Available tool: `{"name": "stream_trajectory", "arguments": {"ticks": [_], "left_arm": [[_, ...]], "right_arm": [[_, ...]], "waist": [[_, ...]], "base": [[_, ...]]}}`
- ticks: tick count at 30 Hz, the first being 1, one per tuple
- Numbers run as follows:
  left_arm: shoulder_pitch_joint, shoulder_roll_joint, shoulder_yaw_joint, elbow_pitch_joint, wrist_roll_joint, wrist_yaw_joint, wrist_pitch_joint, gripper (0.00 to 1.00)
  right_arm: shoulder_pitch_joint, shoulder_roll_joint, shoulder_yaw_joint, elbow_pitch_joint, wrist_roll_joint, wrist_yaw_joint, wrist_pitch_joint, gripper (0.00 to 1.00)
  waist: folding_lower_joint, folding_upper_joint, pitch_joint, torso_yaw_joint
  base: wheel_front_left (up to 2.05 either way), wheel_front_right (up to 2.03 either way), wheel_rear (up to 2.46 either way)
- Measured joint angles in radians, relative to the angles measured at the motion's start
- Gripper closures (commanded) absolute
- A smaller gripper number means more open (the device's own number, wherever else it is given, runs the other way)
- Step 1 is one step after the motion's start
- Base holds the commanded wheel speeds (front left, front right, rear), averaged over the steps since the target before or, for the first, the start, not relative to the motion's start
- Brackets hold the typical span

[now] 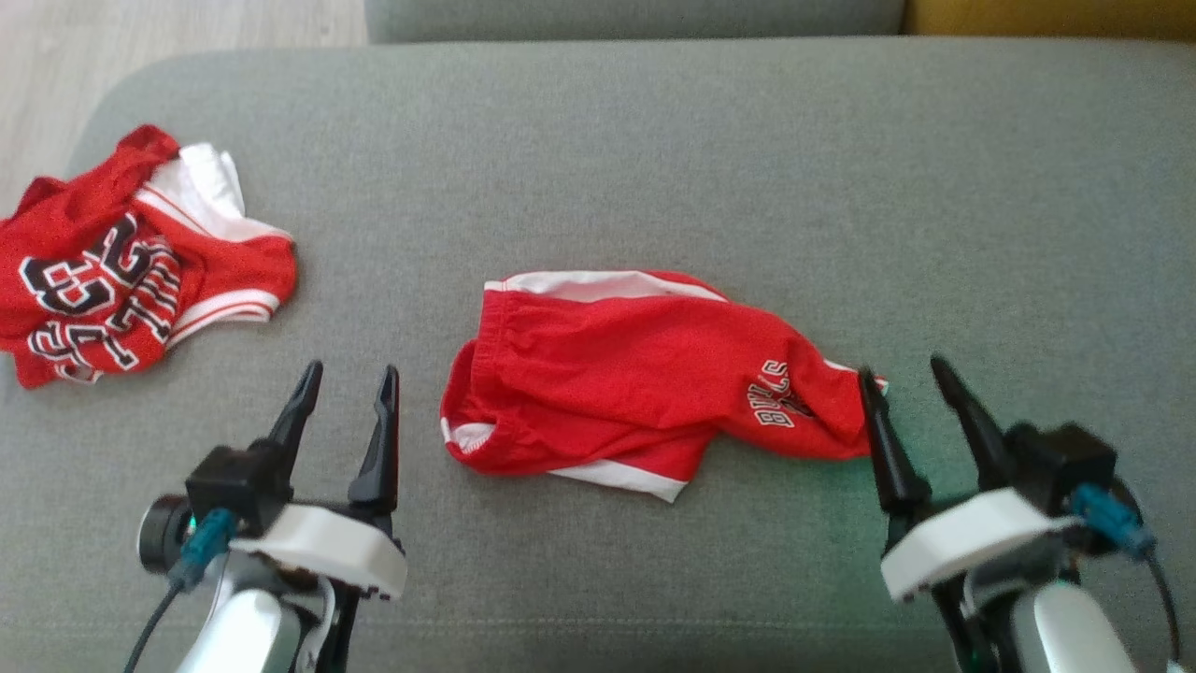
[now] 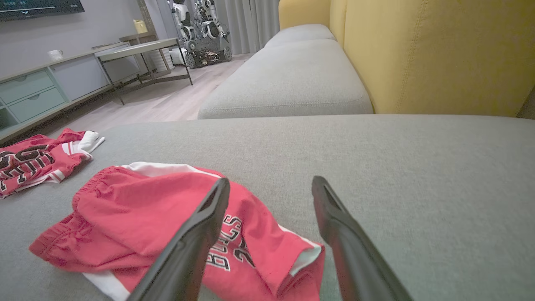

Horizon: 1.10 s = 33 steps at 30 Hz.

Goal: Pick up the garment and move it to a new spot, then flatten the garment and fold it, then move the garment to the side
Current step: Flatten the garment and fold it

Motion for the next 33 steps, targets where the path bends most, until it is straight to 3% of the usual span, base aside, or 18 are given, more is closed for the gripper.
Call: {"name": "stream_trajectory", "arguments": {"ticks": [24,33], "left_arm": [[0.043,0.021,-0.014,-0.045,0.0,0.026,0.031,0.0],[0.036,0.022,-0.026,-0.058,0.0,0.026,0.031,0.0]], "right_arm": [[0.067,0.003,-0.011,-0.015,0.043,0.0,0.052,0.0],[0.045,0.004,-0.043,0.059,0.065,0.0,0.103,0.0]], "waist": [[0.0,0.0,-0.04,-0.004],[0.0,0.0,-0.005,0.006]], "base": [[0.0,0.0,0.0],[0.0,0.0,0.0]]}}
